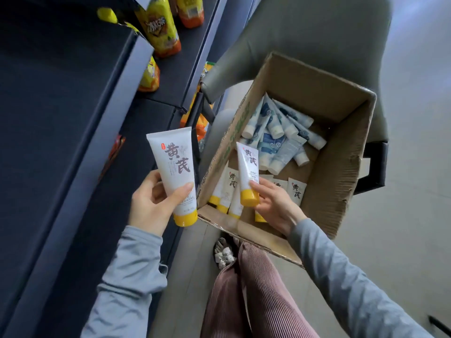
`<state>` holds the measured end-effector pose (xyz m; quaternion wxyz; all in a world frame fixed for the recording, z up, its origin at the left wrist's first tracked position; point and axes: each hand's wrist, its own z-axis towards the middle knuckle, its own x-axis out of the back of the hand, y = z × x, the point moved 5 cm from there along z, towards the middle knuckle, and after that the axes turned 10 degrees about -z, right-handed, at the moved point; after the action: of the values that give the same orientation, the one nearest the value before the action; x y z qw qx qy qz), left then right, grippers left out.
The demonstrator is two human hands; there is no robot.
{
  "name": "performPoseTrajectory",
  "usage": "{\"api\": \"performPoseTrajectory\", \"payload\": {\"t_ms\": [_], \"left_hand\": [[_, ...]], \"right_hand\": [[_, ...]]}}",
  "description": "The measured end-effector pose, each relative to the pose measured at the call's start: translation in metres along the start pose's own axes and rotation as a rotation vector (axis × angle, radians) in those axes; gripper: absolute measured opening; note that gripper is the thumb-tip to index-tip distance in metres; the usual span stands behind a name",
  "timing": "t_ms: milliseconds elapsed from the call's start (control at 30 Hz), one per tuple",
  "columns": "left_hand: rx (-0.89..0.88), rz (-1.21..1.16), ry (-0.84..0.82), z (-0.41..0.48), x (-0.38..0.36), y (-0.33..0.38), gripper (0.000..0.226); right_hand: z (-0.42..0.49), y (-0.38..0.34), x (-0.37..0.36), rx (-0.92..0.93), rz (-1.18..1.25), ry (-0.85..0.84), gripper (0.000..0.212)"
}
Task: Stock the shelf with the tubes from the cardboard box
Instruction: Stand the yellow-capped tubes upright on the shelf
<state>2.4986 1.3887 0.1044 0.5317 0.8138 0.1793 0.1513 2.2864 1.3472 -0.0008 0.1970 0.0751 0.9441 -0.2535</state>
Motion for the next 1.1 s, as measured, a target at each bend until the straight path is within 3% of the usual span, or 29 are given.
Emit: {"api": "performPoseTrajectory", "payload": {"t_ms": [100, 200, 367, 533, 733, 967, 1100], "left_hand": [[-0.045, -0.012, 0.017, -0.010, 0.003, 0.023, 0.029], [-0.094, -0.013, 0.005, -0.024, 0.007, 0.049, 0.026], [-0.154, -0.040, 0.021, -0.055, 0.030, 0.093, 0.021], [-0.252, -0.050, 0.018, -0.091, 0.062, 0.140, 0.022], [-0.389, -0.086, 0.116, -0.121, 0.089, 0.187, 0.019], [-0.500, -0.105, 0.192, -0.162, 0.099, 0.231, 0.023], [-0.579, -0.090, 0.242, -0.190, 0.094, 0.254, 0.036]], "right_hand": [[-0.034, -0.021, -0.019, 0.097, 0.009, -0.203, 0.040], [-0.065, -0.042, -0.043, 0.190, -0.048, -0.323, 0.057], [-0.112, -0.072, -0.086, 0.279, -0.194, -0.357, 0.061], [-0.155, -0.088, -0.126, 0.382, -0.326, -0.361, 0.043], [-0.200, -0.113, -0.164, 0.525, -0.419, -0.407, 0.049], [-0.250, -0.153, -0.199, 0.657, -0.530, -0.514, 0.050], [-0.263, -0.170, -0.208, 0.702, -0.484, -0.541, 0.045]]}}
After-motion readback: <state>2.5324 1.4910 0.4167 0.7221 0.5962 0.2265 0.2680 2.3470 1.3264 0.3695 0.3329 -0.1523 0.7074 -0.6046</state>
